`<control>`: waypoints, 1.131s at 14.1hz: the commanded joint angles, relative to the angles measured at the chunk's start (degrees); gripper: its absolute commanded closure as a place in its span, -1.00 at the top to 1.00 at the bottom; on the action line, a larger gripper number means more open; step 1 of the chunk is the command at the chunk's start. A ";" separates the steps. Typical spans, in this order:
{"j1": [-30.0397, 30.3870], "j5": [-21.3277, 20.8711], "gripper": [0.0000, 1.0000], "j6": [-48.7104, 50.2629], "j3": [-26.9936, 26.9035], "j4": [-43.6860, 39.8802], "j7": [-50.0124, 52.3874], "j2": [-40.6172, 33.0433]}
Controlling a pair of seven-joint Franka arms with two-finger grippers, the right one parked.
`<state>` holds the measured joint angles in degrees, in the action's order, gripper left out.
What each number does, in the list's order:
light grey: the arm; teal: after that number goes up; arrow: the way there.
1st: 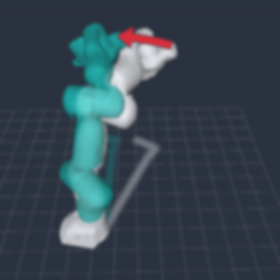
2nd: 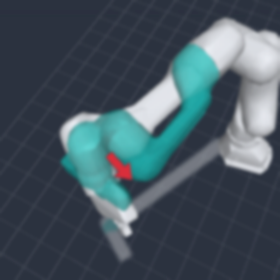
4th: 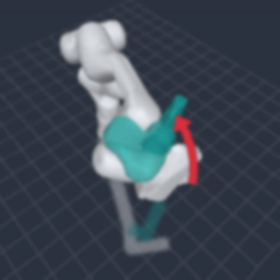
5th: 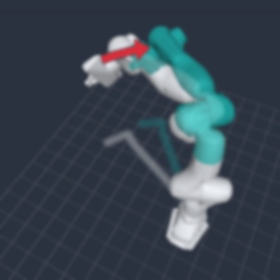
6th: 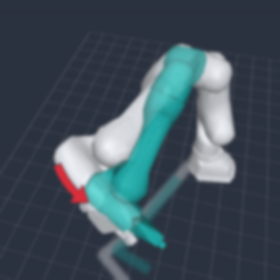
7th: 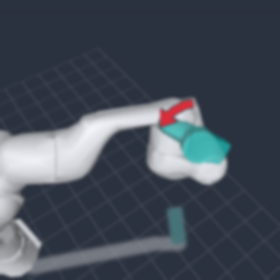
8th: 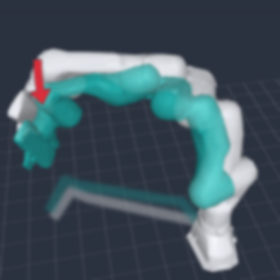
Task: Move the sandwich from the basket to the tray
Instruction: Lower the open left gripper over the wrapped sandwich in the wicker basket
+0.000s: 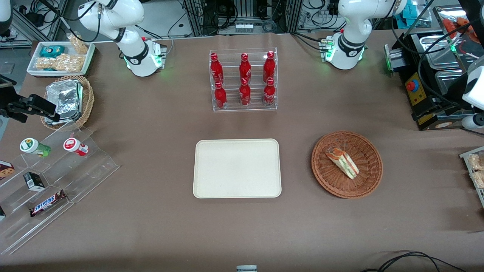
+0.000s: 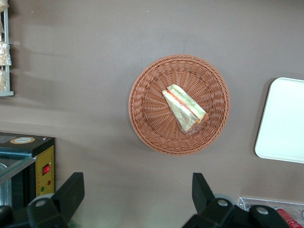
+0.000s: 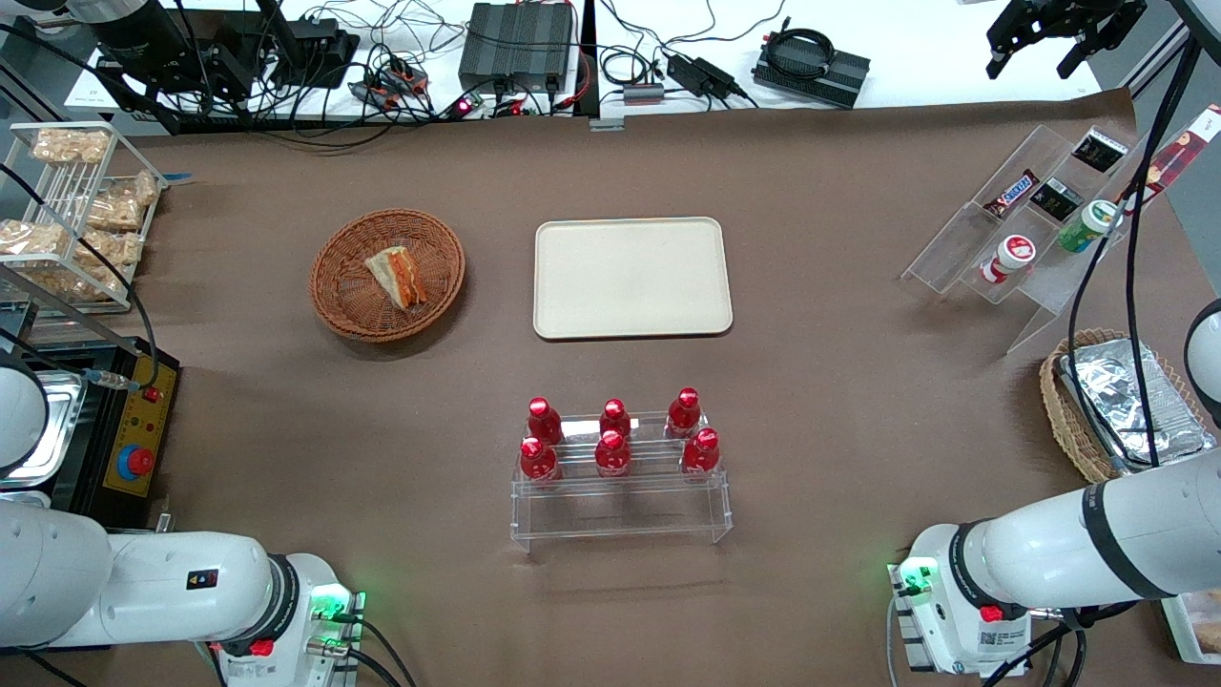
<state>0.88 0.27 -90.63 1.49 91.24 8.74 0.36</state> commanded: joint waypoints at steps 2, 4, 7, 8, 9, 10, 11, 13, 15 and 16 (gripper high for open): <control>-0.17 0.26 1.00 1.24 0.18 -0.71 0.40 0.08; -0.17 0.43 1.00 1.25 0.27 -0.88 -0.04 0.69; -0.09 0.17 1.00 1.16 0.36 -1.15 -0.57 1.40; -0.17 0.08 1.00 1.51 0.44 -1.15 -0.57 1.49; -0.17 0.08 1.00 1.51 0.45 -0.89 -0.57 1.49; -0.17 0.08 1.00 1.77 0.53 -0.71 -0.39 1.49; -0.17 0.26 1.00 2.73 0.53 -0.27 -0.39 1.58; -0.26 0.35 1.00 3.35 1.14 1.22 -0.48 3.06; -0.26 -0.27 1.00 2.83 3.60 2.19 0.04 7.44; -0.26 -0.27 1.00 2.65 4.22 2.54 0.48 9.03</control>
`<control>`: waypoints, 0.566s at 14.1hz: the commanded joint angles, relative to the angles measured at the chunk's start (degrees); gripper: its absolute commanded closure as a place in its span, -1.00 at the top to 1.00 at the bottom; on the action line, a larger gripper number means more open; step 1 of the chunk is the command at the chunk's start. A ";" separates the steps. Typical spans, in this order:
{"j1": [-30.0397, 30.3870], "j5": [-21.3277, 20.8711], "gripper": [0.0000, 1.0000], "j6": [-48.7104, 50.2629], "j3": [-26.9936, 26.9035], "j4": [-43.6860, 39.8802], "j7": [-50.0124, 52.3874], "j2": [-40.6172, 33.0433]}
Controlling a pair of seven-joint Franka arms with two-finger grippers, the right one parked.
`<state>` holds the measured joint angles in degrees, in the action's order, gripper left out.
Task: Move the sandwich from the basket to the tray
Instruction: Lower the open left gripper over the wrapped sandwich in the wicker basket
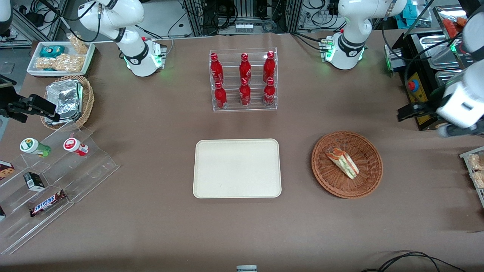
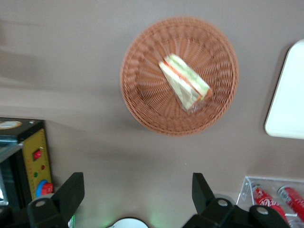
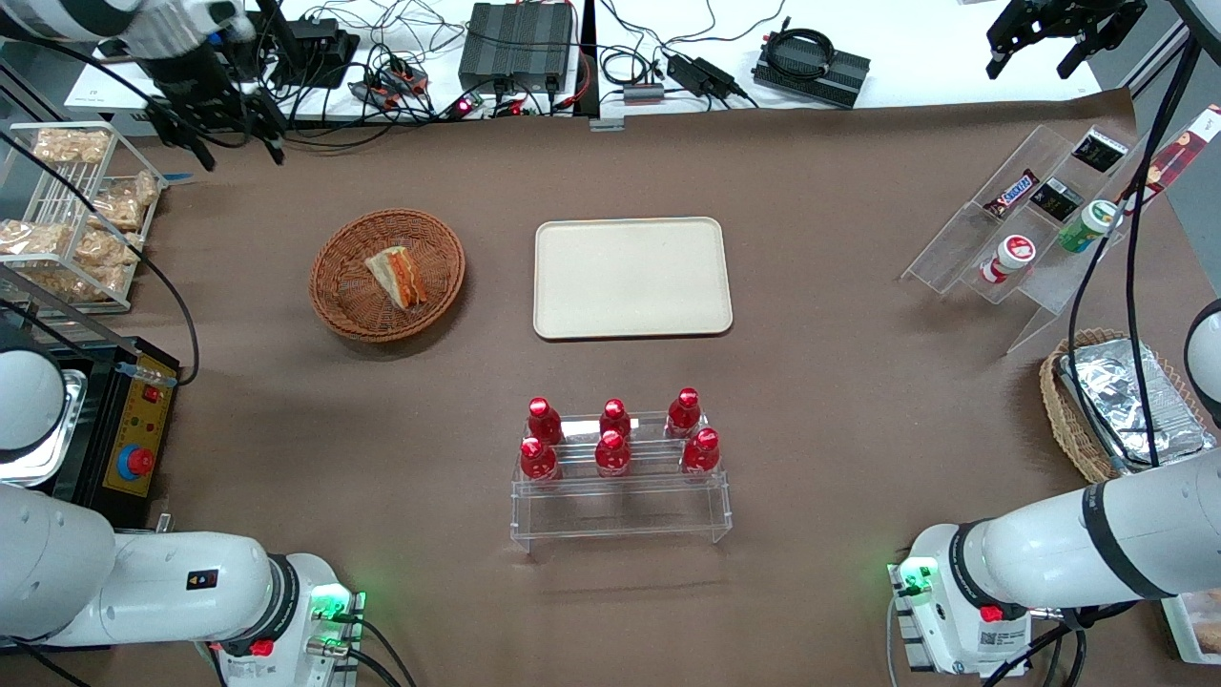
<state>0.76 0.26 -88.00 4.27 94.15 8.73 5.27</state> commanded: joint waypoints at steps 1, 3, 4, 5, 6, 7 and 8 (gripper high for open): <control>-0.15 -0.26 1.00 -0.42 2.05 -0.11 1.02 5.88; -0.23 -0.78 1.00 -4.35 3.28 1.72 3.21 7.73; -0.15 -2.35 1.00 -9.16 3.98 5.22 6.62 7.65; -0.15 -2.98 1.00 -14.34 5.21 9.26 10.83 7.30; -0.23 -4.20 1.00 -20.22 5.92 13.13 16.18 6.95; -0.15 -5.35 1.00 -24.20 6.71 15.60 21.71 6.95; -0.23 -5.71 1.00 -27.54 7.41 17.28 28.38 7.04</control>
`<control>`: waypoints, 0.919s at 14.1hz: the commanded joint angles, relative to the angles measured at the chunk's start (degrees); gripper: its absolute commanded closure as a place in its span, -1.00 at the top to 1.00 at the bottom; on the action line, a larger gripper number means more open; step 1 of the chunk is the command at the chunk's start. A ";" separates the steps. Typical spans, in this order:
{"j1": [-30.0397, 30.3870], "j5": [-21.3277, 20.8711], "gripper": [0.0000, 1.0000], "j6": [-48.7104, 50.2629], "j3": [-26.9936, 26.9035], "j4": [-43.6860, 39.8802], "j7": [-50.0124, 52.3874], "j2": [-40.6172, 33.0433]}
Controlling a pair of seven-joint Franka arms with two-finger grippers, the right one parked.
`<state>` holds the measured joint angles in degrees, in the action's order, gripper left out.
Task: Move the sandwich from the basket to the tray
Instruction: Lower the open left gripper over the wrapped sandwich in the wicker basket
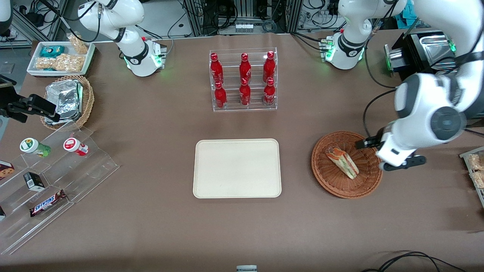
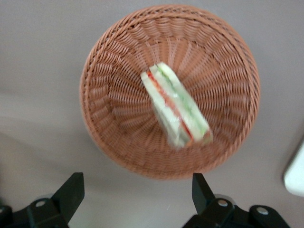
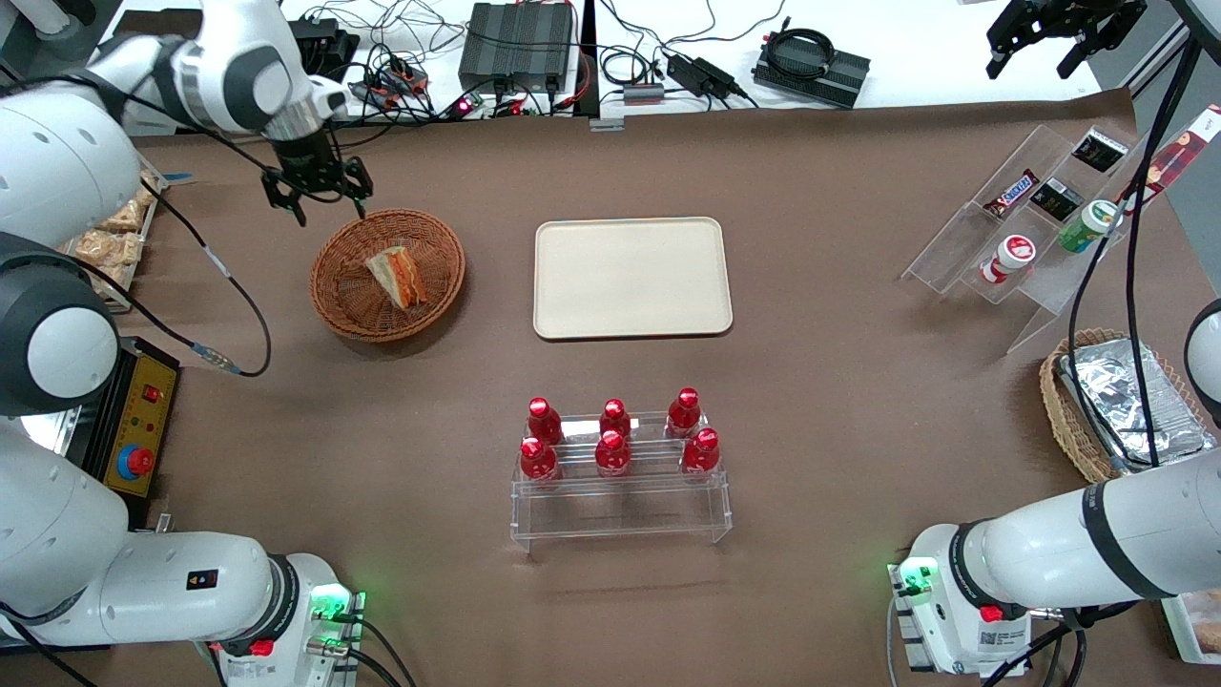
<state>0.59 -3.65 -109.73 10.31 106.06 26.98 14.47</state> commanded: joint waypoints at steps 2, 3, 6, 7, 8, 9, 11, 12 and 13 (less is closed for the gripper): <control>-0.06 -1.80 1.00 -12.32 1.99 8.36 24.72 -1.55; -0.06 -1.80 1.00 -16.61 2.43 10.37 30.79 -1.38; -1.02 -1.89 1.00 -26.30 2.52 14.42 45.14 0.20; -1.64 -1.80 1.00 -27.37 2.52 14.52 46.48 1.25; -1.73 -1.80 1.00 -27.55 2.52 14.26 46.93 2.74; -1.73 -1.72 1.00 -27.64 2.52 13.91 47.54 4.06; -1.73 -1.72 0.75 -28.69 2.52 13.73 47.55 5.74; -1.65 -1.80 0.16 -28.70 2.44 13.65 46.76 6.00; -1.56 -1.80 -0.54 -28.44 2.35 13.56 46.50 6.09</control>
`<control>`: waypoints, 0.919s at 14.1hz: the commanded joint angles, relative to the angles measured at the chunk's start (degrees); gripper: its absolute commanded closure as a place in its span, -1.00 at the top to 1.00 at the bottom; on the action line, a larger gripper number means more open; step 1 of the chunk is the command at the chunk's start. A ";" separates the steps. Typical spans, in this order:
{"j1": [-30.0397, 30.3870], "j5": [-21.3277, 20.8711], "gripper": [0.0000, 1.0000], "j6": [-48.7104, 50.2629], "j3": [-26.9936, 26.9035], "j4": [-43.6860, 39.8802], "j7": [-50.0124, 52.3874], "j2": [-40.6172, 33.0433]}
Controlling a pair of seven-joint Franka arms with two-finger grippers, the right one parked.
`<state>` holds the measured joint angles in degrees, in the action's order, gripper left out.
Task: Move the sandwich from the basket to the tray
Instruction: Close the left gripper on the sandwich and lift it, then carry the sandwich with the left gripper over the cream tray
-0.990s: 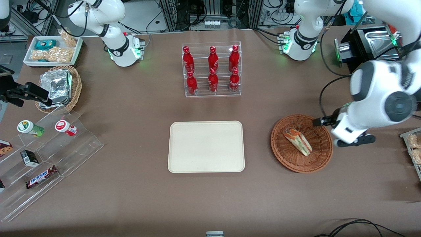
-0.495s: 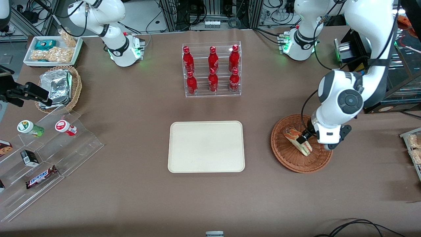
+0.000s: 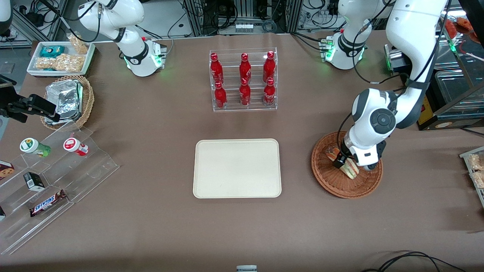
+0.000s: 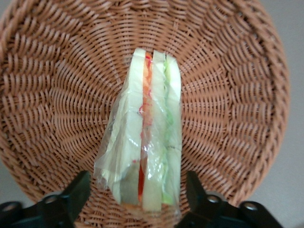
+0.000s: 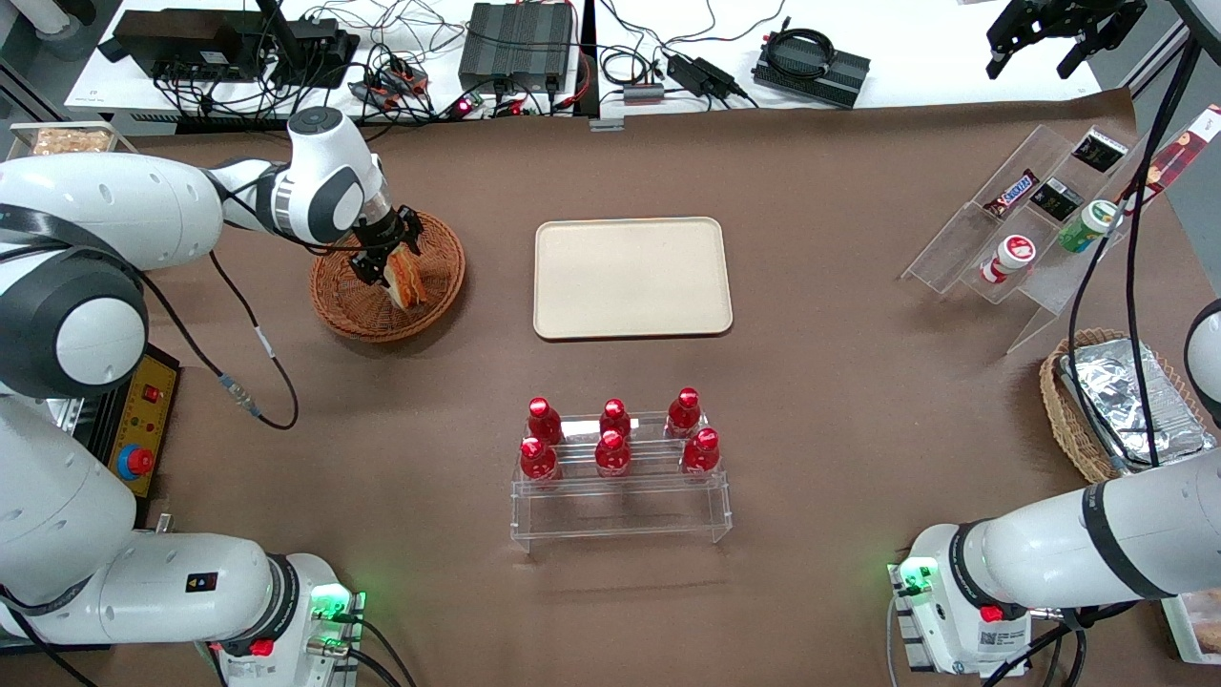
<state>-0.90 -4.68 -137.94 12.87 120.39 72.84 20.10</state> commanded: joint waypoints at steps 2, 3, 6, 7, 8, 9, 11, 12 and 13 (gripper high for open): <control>0.03 -0.86 -0.81 1.43 -0.30 -2.08 -1.72 0.04; 0.03 -0.86 -0.81 4.66 -0.30 -3.57 -2.52 -0.23; -0.59 -0.77 -0.81 19.51 -0.13 -13.57 -2.88 -0.06; -1.37 -0.60 -0.81 22.94 0.05 -15.78 -2.97 -0.06; -2.95 -0.60 -0.83 23.67 0.05 -16.75 -2.88 -0.06; -4.88 -0.60 -0.87 23.50 0.05 -17.46 -2.88 0.20; -9.36 -0.77 -1.00 20.54 0.05 -19.04 -3.66 1.86; -12.16 -2.08 -1.00 19.38 0.05 -22.01 -7.59 4.40; -14.80 -2.70 -1.00 19.20 0.05 -25.95 -12.59 7.47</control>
<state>-10.90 -5.57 -118.39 13.45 101.73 66.36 21.56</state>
